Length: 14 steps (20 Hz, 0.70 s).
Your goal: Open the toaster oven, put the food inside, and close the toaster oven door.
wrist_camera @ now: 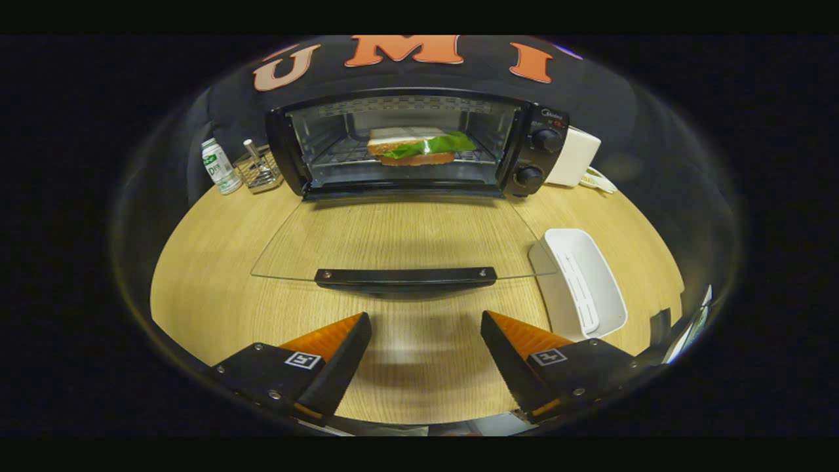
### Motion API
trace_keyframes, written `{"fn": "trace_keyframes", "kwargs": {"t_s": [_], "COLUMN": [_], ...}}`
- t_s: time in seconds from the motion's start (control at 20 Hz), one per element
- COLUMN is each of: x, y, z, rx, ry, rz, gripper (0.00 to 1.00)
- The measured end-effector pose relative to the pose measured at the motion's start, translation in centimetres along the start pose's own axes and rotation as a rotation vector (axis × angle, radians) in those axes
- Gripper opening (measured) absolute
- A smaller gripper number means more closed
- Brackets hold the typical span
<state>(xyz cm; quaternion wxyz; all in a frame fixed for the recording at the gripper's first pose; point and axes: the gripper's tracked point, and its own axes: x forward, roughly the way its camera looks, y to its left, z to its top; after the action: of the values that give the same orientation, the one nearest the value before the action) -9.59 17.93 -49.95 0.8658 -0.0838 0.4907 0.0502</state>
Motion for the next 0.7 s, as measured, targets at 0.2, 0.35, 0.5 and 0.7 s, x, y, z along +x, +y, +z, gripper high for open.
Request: {"fn": "trace_keyframes", "kwargs": {"t_s": [0.2, 0.35, 0.5, 0.7], "x": [1.3, 2.2, 2.0, 0.4], "y": [0.0, 0.0, -0.1, -0.1], "z": [0.4, 0.9, 1.2, 2.7], "rx": [0.002, 0.000, 0.006, 0.040], "ry": [0.007, 0.016, 0.007, -0.032], "rz": [0.000, 0.014, 0.014, 0.029], "gripper": [1.00, 1.00, 1.00, 1.00]}}
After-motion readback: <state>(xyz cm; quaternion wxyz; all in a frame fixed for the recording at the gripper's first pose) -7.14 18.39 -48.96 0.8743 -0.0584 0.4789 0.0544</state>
